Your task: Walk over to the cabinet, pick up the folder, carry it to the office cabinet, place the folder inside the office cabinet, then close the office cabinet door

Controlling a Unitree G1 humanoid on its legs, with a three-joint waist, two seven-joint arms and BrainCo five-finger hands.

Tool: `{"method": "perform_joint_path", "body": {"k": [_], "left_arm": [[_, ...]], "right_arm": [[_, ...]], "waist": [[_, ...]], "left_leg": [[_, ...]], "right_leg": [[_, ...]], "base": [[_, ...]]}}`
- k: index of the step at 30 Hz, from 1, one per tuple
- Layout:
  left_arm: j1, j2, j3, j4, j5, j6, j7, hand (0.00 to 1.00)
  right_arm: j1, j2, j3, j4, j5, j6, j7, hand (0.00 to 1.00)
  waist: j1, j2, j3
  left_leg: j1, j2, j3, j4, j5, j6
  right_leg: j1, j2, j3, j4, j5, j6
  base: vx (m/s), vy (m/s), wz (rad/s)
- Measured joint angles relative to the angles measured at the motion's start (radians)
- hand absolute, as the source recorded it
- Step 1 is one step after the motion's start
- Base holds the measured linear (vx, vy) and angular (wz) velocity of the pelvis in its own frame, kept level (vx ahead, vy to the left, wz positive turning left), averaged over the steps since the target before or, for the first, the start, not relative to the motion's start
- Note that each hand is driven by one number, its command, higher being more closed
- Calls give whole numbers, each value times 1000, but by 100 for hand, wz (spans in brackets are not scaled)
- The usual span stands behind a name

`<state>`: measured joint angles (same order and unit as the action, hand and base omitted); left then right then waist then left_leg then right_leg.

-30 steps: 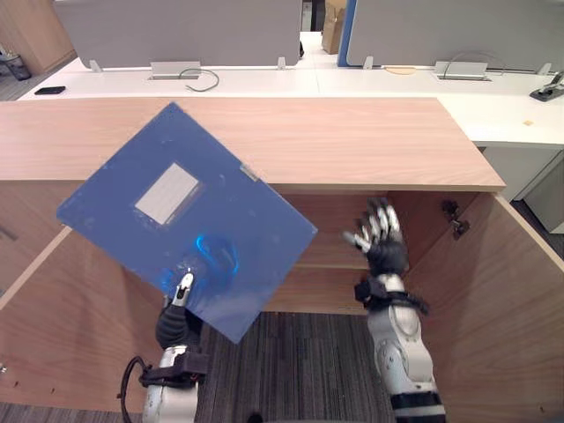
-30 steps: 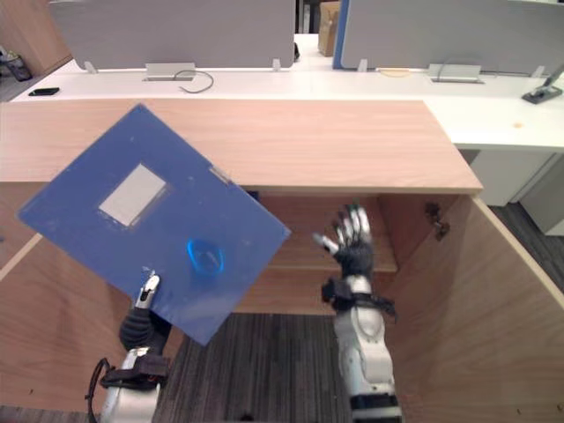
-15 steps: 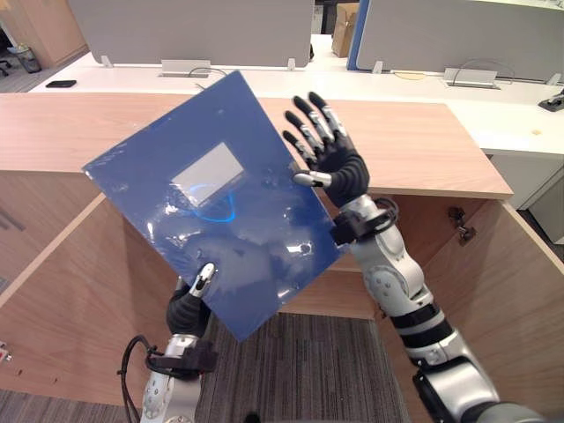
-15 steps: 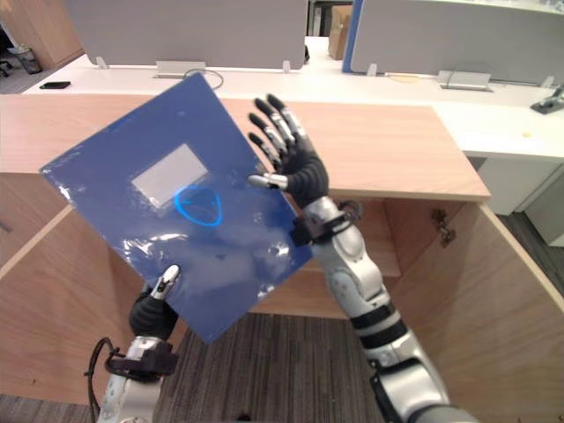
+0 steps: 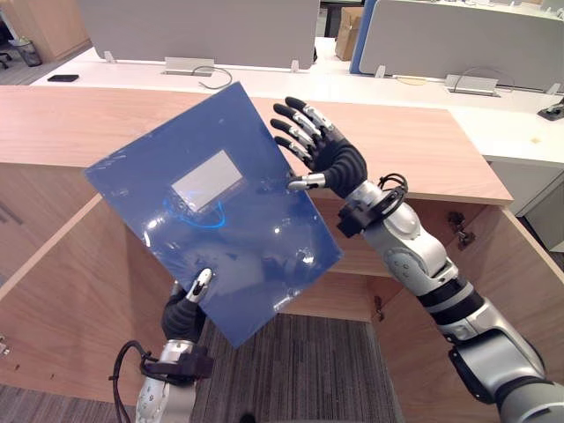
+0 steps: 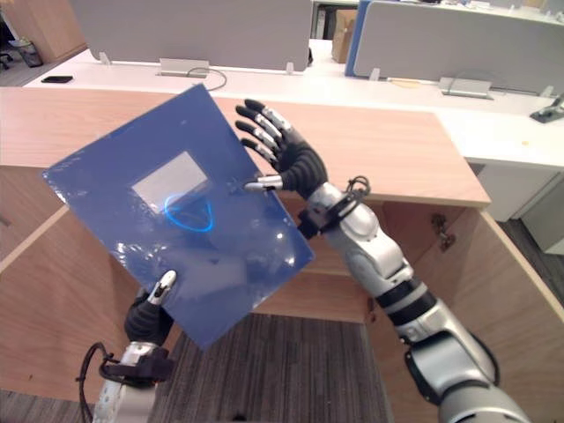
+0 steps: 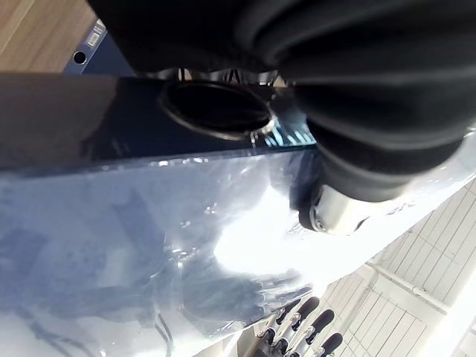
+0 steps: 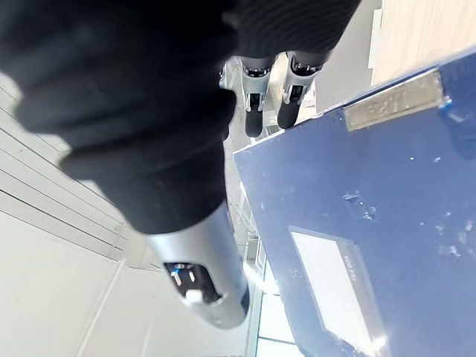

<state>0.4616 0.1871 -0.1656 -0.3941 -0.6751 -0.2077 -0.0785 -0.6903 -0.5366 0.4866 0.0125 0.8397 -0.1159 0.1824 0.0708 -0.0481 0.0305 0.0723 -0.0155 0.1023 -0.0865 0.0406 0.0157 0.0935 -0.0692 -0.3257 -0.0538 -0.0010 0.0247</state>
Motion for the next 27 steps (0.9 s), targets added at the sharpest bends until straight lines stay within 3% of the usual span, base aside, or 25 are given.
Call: {"method": "perform_joint_path", "body": {"k": [5,8,11,13,18,21,27], "left_arm": [[4,14,-5,0,1,0,5,100],[4,12,-5,-1,1,-3,5,100],[-12,-7,-11,-25,23,-7,4,100],[-24,-30,-20,-30,46,-10,4,100],[-32,-57,-13,-30,58,-10,7,100],[-35,-65,6,-30,78,-10,12,100],[-48,-67,25,-30,87,-17,24,100]], "right_arm": [[-1,-30,6,-2,-3,-4,8,0],[0,-22,-11,-13,-69,-6,6,0],[24,87,-114,-40,-156,-9,-16,0],[40,189,-189,-57,-217,-35,-69,0],[78,333,-231,-60,-365,-71,-176,0],[107,370,-226,-60,-480,-71,-202,0],[117,387,-219,-47,-544,-70,-212,0]], "waist": [[0,-4,-6],[2,-4,-8],[5,-1,-11],[7,-1,-16],[7,-1,-21],[7,-1,-21],[7,-1,-21]], "left_leg": [[1,0,1,0,0,0],[1,0,0,0,1,0],[1,1,0,0,2,-1],[0,1,-1,0,2,-1],[1,1,-2,0,3,-1],[1,0,-3,0,4,0],[2,0,-9,0,9,-1]], "right_leg": [[0,0,0,2,0,0],[-1,0,1,4,0,0],[-2,0,0,6,-1,-2],[-2,0,0,6,-2,-2],[-1,0,-1,5,-2,-2],[-1,-1,-2,5,-2,-2],[3,-1,-8,6,-2,-2]], "base": [[0,0,0],[0,0,0],[0,0,0],[0,0,0],[0,0,0],[0,0,0],[0,0,2]]}}
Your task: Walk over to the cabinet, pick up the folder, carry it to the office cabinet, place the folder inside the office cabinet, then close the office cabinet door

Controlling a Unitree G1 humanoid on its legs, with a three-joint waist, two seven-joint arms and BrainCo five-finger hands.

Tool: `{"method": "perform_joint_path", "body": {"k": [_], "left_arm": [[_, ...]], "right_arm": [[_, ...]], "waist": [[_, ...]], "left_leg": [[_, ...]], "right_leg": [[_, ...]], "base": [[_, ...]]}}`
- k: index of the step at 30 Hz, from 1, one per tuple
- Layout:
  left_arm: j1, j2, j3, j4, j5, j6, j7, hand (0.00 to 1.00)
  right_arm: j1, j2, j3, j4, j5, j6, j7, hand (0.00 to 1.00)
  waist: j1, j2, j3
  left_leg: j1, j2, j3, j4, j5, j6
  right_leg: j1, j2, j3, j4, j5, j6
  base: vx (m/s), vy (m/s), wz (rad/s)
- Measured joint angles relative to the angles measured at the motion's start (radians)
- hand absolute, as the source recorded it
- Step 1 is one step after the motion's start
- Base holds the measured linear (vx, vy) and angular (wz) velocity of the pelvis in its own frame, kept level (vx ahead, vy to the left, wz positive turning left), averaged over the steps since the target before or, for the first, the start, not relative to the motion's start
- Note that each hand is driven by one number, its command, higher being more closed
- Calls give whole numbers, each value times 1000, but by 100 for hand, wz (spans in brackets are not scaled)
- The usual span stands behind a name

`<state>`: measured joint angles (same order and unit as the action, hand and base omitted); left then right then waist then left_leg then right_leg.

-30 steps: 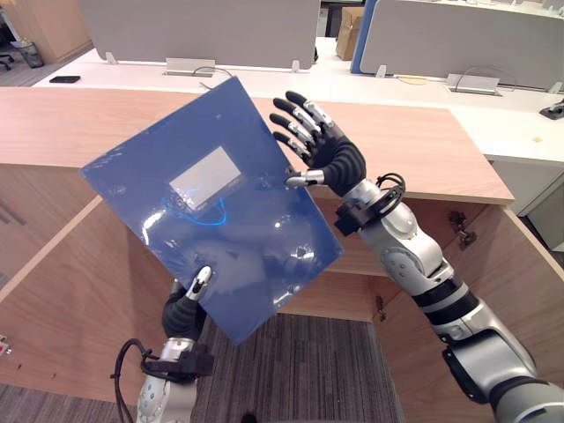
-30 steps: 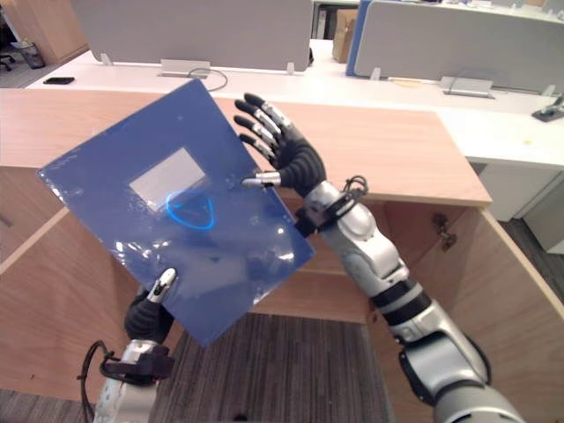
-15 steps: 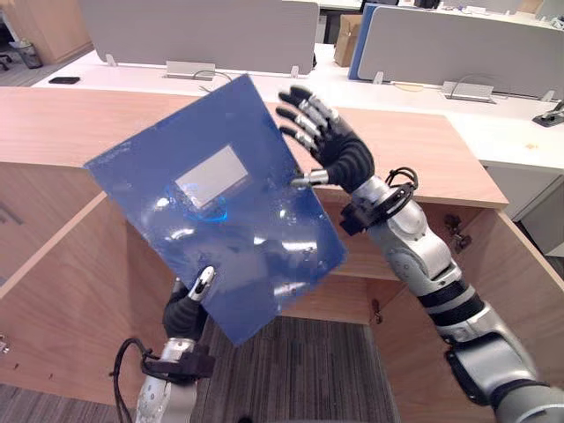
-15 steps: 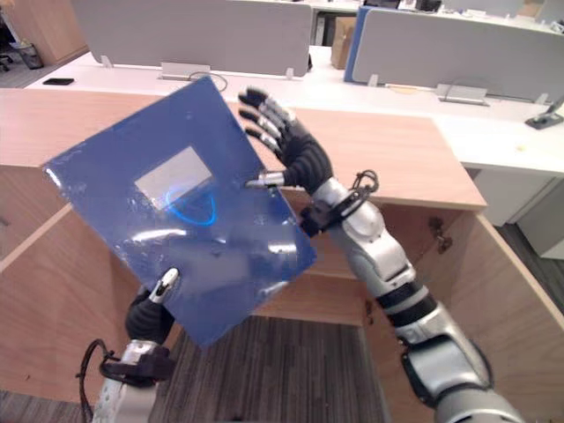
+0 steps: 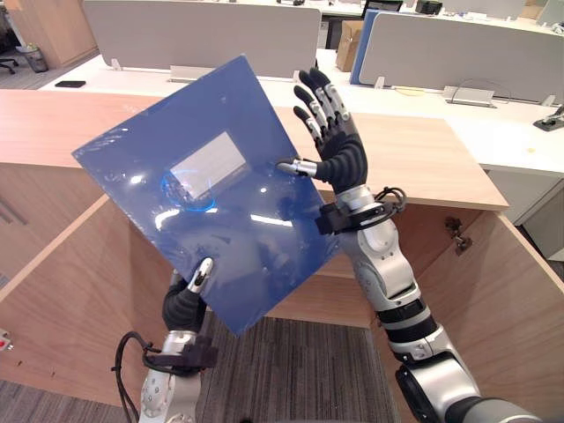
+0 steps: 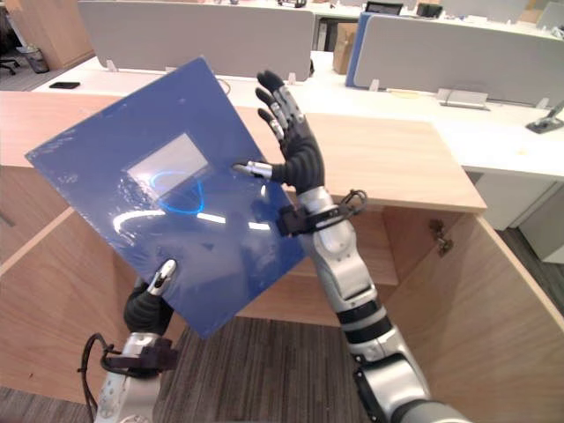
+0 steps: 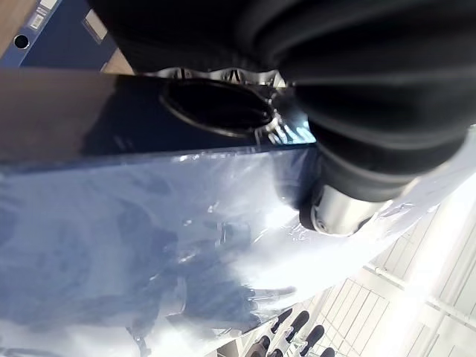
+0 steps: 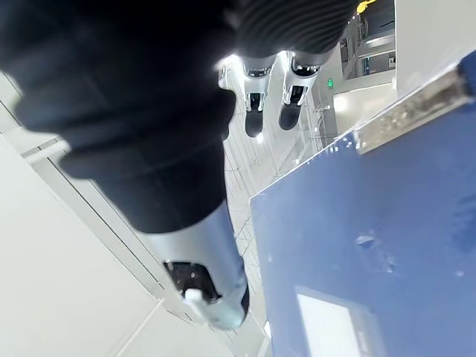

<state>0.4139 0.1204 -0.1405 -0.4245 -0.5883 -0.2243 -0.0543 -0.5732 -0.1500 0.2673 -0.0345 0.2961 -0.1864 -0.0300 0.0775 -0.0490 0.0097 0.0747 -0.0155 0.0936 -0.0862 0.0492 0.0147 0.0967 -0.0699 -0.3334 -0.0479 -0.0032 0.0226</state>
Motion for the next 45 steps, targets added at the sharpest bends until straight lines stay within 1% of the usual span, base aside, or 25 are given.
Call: {"method": "perform_joint_path", "body": {"k": [4,7,14,20,24,25,27,28,30,31,33,34,36,37,41,42,45], "left_arm": [[-1,1,2,0,3,-1,5,100],[-3,2,8,0,8,-1,8,100],[-15,16,38,-24,12,-4,28,100],[-36,85,46,-88,39,-4,33,100],[-58,162,45,-100,40,-4,32,100],[-61,199,43,-113,39,-4,32,100],[-74,241,44,-139,38,-4,32,100],[-80,248,45,-143,38,-4,32,100],[-98,276,44,-145,21,-4,32,100],[-99,279,44,-145,18,-3,32,100],[-115,298,43,-145,5,-2,32,100],[-120,304,43,-145,5,-2,32,100],[-131,333,42,-145,0,-2,32,100],[-133,340,41,-145,-1,-2,32,100],[-140,371,12,-145,-27,-2,32,100],[-142,378,1,-145,-45,-2,32,0],[-163,412,-45,-145,-84,-2,32,0]], "right_arm": [[10,0,28,31,-4,3,11,0],[29,-1,54,32,-7,7,35,0],[47,-35,81,70,-7,7,64,0],[48,-78,84,99,6,1,73,0],[45,-132,113,150,148,5,135,0],[43,-174,143,159,219,10,165,0],[37,-227,178,161,296,17,198,0],[35,-237,187,164,318,17,202,100],[29,-256,202,168,397,17,227,100],[26,-259,206,168,402,17,228,100],[-4,-294,243,192,478,17,246,100],[-8,-305,251,194,492,17,254,100],[-30,-362,305,199,556,25,273,100],[-36,-377,318,200,573,27,277,100],[-77,-481,409,204,683,33,307,100],[-93,-512,441,204,710,33,309,100],[-111,-575,478,204,748,36,313,100]], "waist": [[0,0,0],[0,0,0],[-2,0,0],[-3,0,-1],[-4,-1,-3],[-4,-1,-5],[-4,-1,-6],[-4,-1,-7],[-5,0,-13],[-5,0,-13],[-5,-1,-14],[-4,-2,-15],[-4,-2,-17],[-4,-2,-17],[-3,-3,-19],[-3,-3,-20],[0,-4,-22]], "left_leg": [[10,0,-2,0,1,0],[10,1,-2,-1,2,-1],[6,0,-8,-1,4,-1],[4,0,-19,0,8,-3],[4,1,-20,-1,10,-4],[4,1,-20,-1,10,-4],[4,1,-20,-1,10,-4],[4,1,-20,-1,10,-4],[3,2,-19,0,10,-4],[3,2,-18,0,10,-4],[0,4,-17,0,10,-4],[-1,4,-17,0,10,-4],[-3,5,-17,0,10,-5],[-3,5,-17,0,10,-5],[-5,5,-17,0,9,-6],[-6,5,-17,0,9,-6],[-7,5,-17,0,9,-7]], "right_leg": [[10,0,-2,0,-1,-1],[10,0,-2,1,-1,-1],[10,0,-8,0,-1,-1],[13,1,-18,-4,0,-1],[10,2,-19,-2,0,-2],[7,2,-19,-3,0,-2],[7,2,-19,-3,0,-2],[7,2,-19,-3,0,-2],[7,4,-19,-6,1,-2],[7,4,-18,-6,1,-3],[6,6,-17,-10,3,-6],[5,7,-17,-11,4,-6],[6,8,-17,-13,5,-8],[6,9,-17,-13,5,-8],[7,13,-17,-13,5,-9],[7,13,-17,-13,5,-9],[5,14,-16,-12,5,-9]], "base": [[0,0,0],[0,0,0],[0,0,2],[-10,-10,5],[-32,-7,0],[-34,-4,0],[-18,-4,0],[0,0,0],[0,0,0],[0,0,0],[0,0,0],[0,0,0],[0,0,0],[0,0,0],[0,0,0],[0,0,0],[0,0,0]]}}
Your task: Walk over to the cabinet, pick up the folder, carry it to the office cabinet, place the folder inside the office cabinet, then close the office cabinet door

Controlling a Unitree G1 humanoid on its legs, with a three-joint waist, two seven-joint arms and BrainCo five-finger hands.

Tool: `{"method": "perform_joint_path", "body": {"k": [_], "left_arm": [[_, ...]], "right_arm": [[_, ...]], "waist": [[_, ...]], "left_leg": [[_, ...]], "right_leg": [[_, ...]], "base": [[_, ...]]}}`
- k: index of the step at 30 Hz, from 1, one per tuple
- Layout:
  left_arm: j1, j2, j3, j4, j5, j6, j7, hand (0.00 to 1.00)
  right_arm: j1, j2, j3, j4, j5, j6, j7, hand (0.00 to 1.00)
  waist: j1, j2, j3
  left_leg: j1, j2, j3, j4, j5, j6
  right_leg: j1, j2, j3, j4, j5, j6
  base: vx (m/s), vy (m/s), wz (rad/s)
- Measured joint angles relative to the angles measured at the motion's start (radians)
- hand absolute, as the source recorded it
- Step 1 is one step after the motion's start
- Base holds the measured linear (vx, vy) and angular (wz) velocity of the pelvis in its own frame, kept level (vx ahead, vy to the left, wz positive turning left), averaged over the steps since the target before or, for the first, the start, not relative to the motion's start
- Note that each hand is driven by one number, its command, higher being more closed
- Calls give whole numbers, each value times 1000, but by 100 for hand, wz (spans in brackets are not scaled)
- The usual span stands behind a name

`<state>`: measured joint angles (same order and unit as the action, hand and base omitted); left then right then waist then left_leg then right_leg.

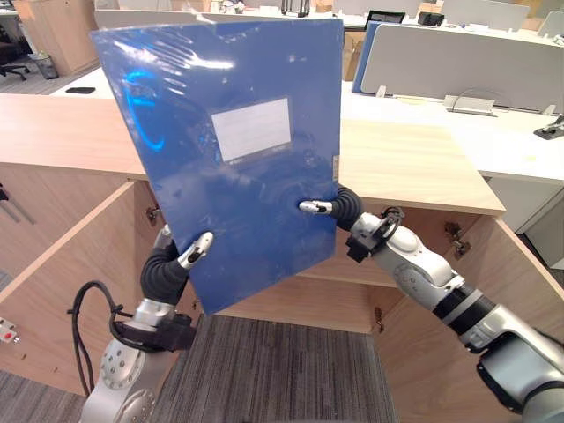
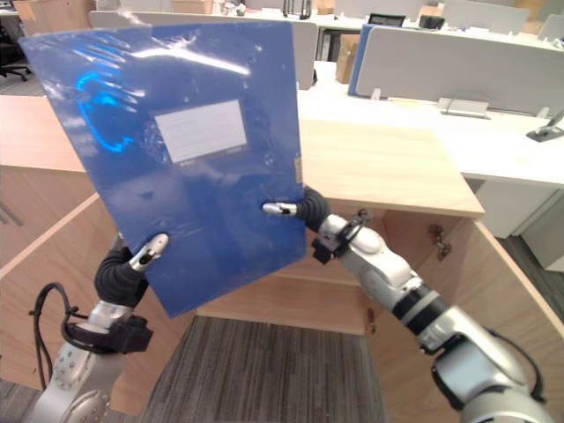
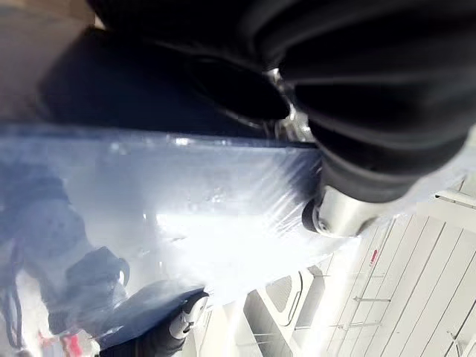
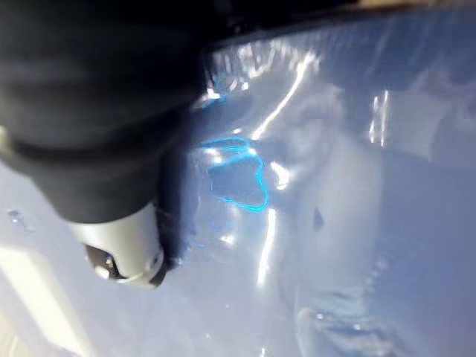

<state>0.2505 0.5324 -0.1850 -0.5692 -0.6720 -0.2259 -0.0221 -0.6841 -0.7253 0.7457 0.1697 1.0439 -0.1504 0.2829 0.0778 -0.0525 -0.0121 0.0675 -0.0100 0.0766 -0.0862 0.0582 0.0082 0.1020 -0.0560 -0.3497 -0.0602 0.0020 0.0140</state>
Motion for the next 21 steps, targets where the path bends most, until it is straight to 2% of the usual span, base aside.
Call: {"method": "perform_joint_path", "body": {"k": [5,8,10,12,14,15,16,18,19,21], "left_arm": [[-22,11,-55,0,-28,0,0,0],[-21,-3,-69,11,-56,0,-7,0],[-20,-31,-85,50,-94,0,-33,0],[-10,-77,-102,135,-151,-1,-110,0],[-5,-107,-109,211,-198,12,-186,0],[8,-127,-103,265,-225,32,-241,0],[15,-137,-102,291,-235,41,-267,0],[67,-182,-67,468,-245,91,-354,0],[82,-190,-52,522,-245,102,-360,0],[137,-204,-9,720,-214,140,-364,0]], "right_arm": [[0,-47,5,0,1,16,27,100],[15,-43,-13,0,-7,33,36,100],[59,-20,-71,-1,-45,47,44,100],[176,45,-195,-14,-119,84,63,100],[277,93,-275,-33,-169,102,63,100],[342,119,-330,-51,-201,120,63,100],[372,130,-357,-58,-206,125,63,100],[472,210,-526,-61,-201,129,59,100],[485,232,-577,-61,-200,128,54,100],[519,276,-765,-53,-195,113,16,100]], "waist": [[0,-1,-10],[-3,-1,-10],[-6,-1,-10],[-6,-1,-10],[-9,-1,-10],[-14,-1,-10],[-18,-1,-10],[-30,0,-10],[-34,0,-10],[-56,1,-9]], "left_leg": [[-14,3,11,2,-1,-1],[-12,5,19,3,-3,-4],[-13,6,22,3,-3,-4],[-13,6,25,1,-3,-4],[-13,6,28,1,-3,-3],[-14,5,29,1,-4,-3],[-16,6,31,0,-5,-2],[-19,6,44,0,-9,0],[-19,7,47,0,-11,0],[-19,7,56,1,-15,-1]], "right_leg": [[-18,2,9,4,1,-1],[-21,1,19,6,1,-1],[-24,-1,22,8,0,-1],[-32,-2,26,10,0,-1],[-36,-3,29,11,0,-1],[-39,-4,31,12,-1,0],[-41,-4,32,13,-1,0],[-51,-4,47,15,-1,1],[-51,-3,50,15,-1,1],[-58,1,59,15,-1,1]], "base": [[-2,-1,-6],[-15,-2,-9],[-23,9,-5],[-31,7,-4],[-34,5,-5],[-24,5,-5],[-21,6,-9],[-18,9,-16],[-8,5,-18],[-5,-9,-12]]}}
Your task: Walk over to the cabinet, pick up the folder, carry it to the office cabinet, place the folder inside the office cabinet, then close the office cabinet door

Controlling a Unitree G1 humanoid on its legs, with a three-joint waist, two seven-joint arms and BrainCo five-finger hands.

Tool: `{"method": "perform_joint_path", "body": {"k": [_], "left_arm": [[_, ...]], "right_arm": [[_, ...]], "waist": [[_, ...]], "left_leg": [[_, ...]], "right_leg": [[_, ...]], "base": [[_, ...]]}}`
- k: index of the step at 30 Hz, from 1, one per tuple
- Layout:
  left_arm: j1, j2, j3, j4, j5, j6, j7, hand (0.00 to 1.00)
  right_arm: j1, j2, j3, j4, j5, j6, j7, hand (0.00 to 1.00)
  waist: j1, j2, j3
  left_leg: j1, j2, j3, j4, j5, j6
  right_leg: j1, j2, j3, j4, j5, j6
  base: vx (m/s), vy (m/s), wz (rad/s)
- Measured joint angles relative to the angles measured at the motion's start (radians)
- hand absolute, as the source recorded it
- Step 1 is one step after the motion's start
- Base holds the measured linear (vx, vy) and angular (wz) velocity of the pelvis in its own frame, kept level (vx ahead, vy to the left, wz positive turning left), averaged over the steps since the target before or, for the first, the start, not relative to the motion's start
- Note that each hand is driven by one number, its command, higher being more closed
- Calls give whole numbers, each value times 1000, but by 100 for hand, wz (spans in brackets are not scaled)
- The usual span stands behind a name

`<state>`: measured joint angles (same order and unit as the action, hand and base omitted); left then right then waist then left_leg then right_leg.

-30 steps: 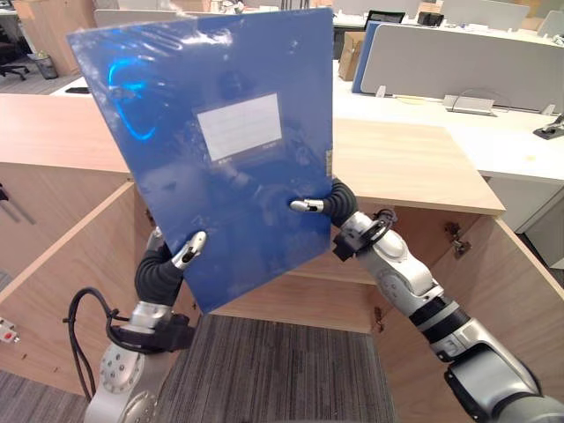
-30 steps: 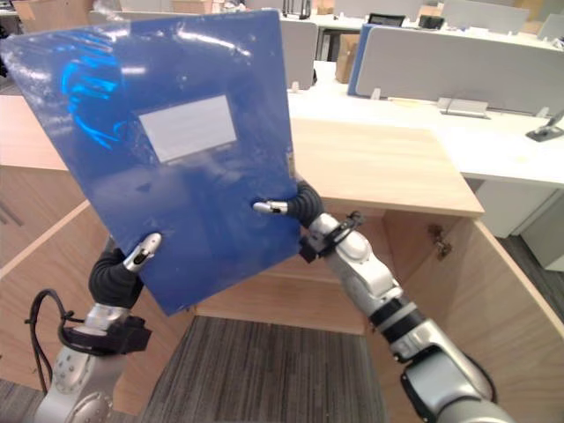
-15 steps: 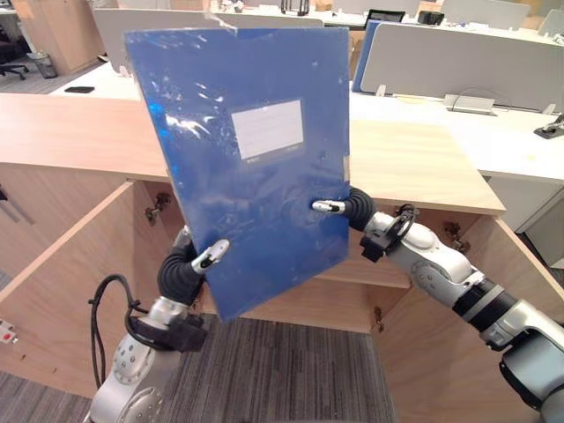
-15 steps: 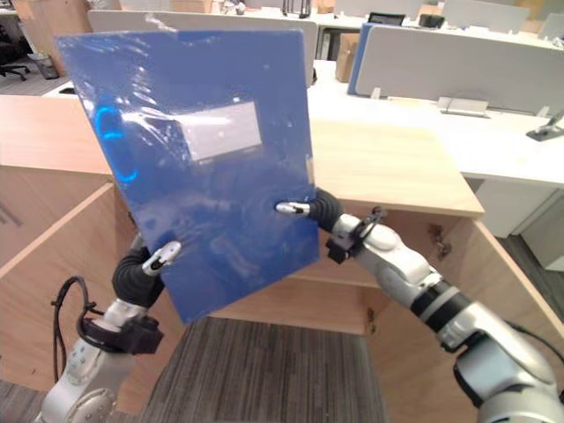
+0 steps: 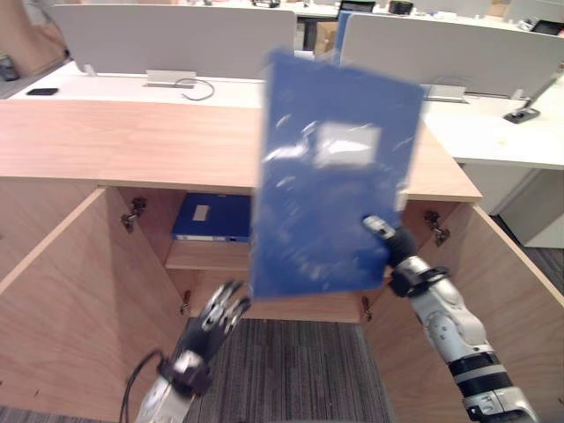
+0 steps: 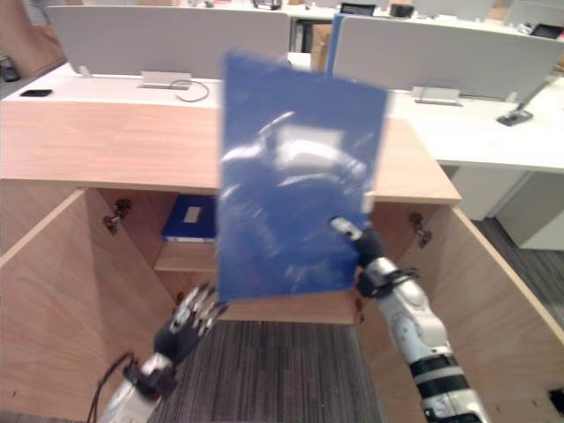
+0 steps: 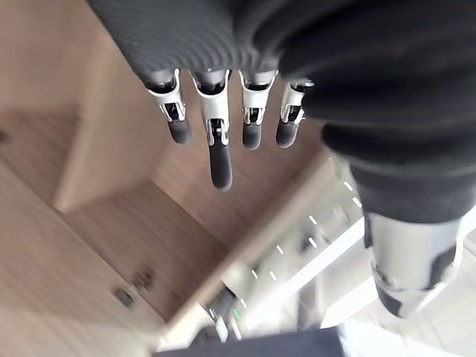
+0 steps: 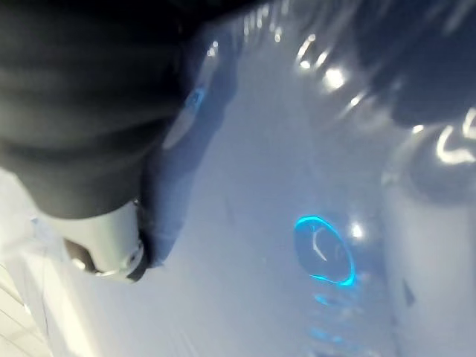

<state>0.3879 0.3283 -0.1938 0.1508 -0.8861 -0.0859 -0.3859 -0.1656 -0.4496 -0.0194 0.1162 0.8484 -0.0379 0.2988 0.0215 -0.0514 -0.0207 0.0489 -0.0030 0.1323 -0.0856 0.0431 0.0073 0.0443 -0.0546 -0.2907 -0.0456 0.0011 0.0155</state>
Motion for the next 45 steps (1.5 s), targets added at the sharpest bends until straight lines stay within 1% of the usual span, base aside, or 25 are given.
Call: {"method": "perform_joint_path", "body": {"k": [2,4,8,12,14,16,18,19,21,22,23,25,27,28,29,30,31,32,33,34,36,37,39,41,45], "left_arm": [[6,-11,31,112,27,19,-3,0],[-11,-58,125,300,41,44,-5,0],[-42,-135,264,535,59,68,2,0],[-52,-199,418,693,73,70,49,0],[-48,-214,469,741,93,69,71,0],[-44,-235,514,767,112,67,91,0],[-38,-266,537,768,144,65,111,0],[-38,-273,539,768,152,65,114,0],[-43,-306,576,770,178,63,125,0],[-45,-314,583,770,182,63,127,0],[-49,-331,595,771,192,63,132,0],[-53,-339,596,782,214,63,134,0],[-70,-350,598,784,235,63,142,0],[-71,-353,603,784,240,62,142,0],[-81,-365,616,784,250,58,144,0],[-92,-368,622,789,252,57,147,0],[-108,-367,628,795,254,53,153,0],[-124,-365,627,796,254,46,163,0],[-132,-365,625,798,254,44,165,0],[-140,-365,613,801,257,36,170,0],[-139,-364,607,804,269,35,179,0],[-139,-362,607,814,272,30,184,0],[-137,-346,584,858,297,22,192,0],[-137,-338,564,867,306,17,196,0],[-141,-322,527,868,306,10,206,0]], "right_arm": [[22,26,-95,17,1,-24,-28,100],[69,98,-185,40,16,-41,-69,100],[182,204,-193,107,12,-38,-76,100],[284,309,-192,233,-47,-20,-84,100],[315,337,-192,295,-54,-12,-88,100],[343,378,-191,322,-48,-19,-79,100],[365,411,-174,387,-57,-14,-87,100],[369,417,-173,409,-69,-12,-90,100],[379,425,-140,513,-102,3,-99,100],[379,425,-134,542,-113,7,-98,100],[376,426,-130,617,-131,16,-97,100],[361,430,-143,707,-157,31,-101,100],[313,412,-155,788,-169,40,-102,100],[306,411,-156,799,-175,41,-103,100],[295,407,-155,803,-199,48,-102,100],[286,404,-153,808,-204,51,-103,100],[275,407,-149,821,-206,61,-103,100],[264,416,-147,828,-206,62,-104,100],[251,422,-147,839,-205,64,-104,100],[218,437,-145,871,-205,76,-105,100],[206,452,-144,892,-206,83,-105,100],[202,457,-144,904,-206,84,-105,100],[209,448,-148,932,-202,84,-106,100],[204,434,-149,951,-199,83,-109,100],[197,403,-155,986,-197,83,-133,100]], "waist": [[-7,2,1],[-9,3,2],[-22,8,2],[-23,16,8],[-20,25,15],[-18,35,36],[-10,56,56],[-7,63,60],[13,65,88],[21,66,97],[32,63,107],[42,71,109],[45,67,111],[45,70,110],[47,88,111],[49,92,116],[56,83,118],[59,85,121],[60,84,122],[63,82,122],[68,81,121],[70,78,115],[73,70,58],[70,68,41],[64,65,40]], "left_leg": [[-1,-2,2,0,-1,-1],[-2,-2,10,0,-4,-3],[-7,1,11,0,-6,-6],[-4,9,12,0,-8,-10],[4,13,15,5,-13,-15],[-15,19,24,86,-58,-17],[-92,58,36,297,-167,-29],[-108,69,37,342,-187,-36],[-195,108,64,568,-212,-54],[-219,121,81,626,-211,-54],[-250,143,100,704,-234,-36],[-275,170,97,707,-256,-41],[-273,171,79,587,-242,-60],[-270,171,75,547,-226,-66],[-250,179,72,460,-138,-69],[-240,174,82,458,-121,-54],[-234,142,88,455,-131,-53],[-240,116,89,457,-143,-40],[-239,103,93,452,-144,-38],[-225,73,106,429,-140,-33],[-187,48,122,380,-130,-17],[-158,33,127,338,-119,-9],[-80,-19,127,155,-41,-1],[-60,-45,117,86,-10,3],[-57,-93,78,32,3,19]], "right_leg": [[-1,2,1,-2,0,0],[-5,5,10,-6,0,0],[-4,11,11,-20,1,0],[7,17,10,-38,6,-4],[17,18,10,-38,5,-4],[32,12,16,-35,3,-4],[31,19,20,1,-36,-7],[31,24,20,12,-48,-12],[35,26,32,51,-72,-23],[45,24,39,59,-75,-24],[49,20,47,66,-81,-25],[58,12,50,70,-87,-20],[71,-22,49,94,-101,1],[71,-30,47,102,-107,12],[71,-38,44,121,-115,45],[80,-50,44,128,-123,58],[84,-82,43,128,-127,67],[94,-105,38,120,-127,77],[96,-116,34,114,-123,83],[98,-140,29,98,-110,103],[106,-161,29,92,-102,116],[112,-170,29,92,-99,118],[101,-196,22,92,-86,130],[93,-205,21,90,-86,130],[76,-243,12,96,-86,130]], "base": [[-2,-20,-5],[-5,-9,-10],[-10,-20,-2],[-2,-17,0],[-6,-3,-2],[-30,9,-10],[-60,-2,-14],[-60,-11,-5],[-46,-8,-10],[-14,0,-26],[6,15,-20],[35,50,-8],[119,158,4],[173,237,7],[150,216,6],[191,303,8],[212,304,16],[229,297,17],[238,272,11],[163,184,-2],[105,107,-13],[103,59,-15],[155,55,-7],[89,62,7],[43,112,14]]}}
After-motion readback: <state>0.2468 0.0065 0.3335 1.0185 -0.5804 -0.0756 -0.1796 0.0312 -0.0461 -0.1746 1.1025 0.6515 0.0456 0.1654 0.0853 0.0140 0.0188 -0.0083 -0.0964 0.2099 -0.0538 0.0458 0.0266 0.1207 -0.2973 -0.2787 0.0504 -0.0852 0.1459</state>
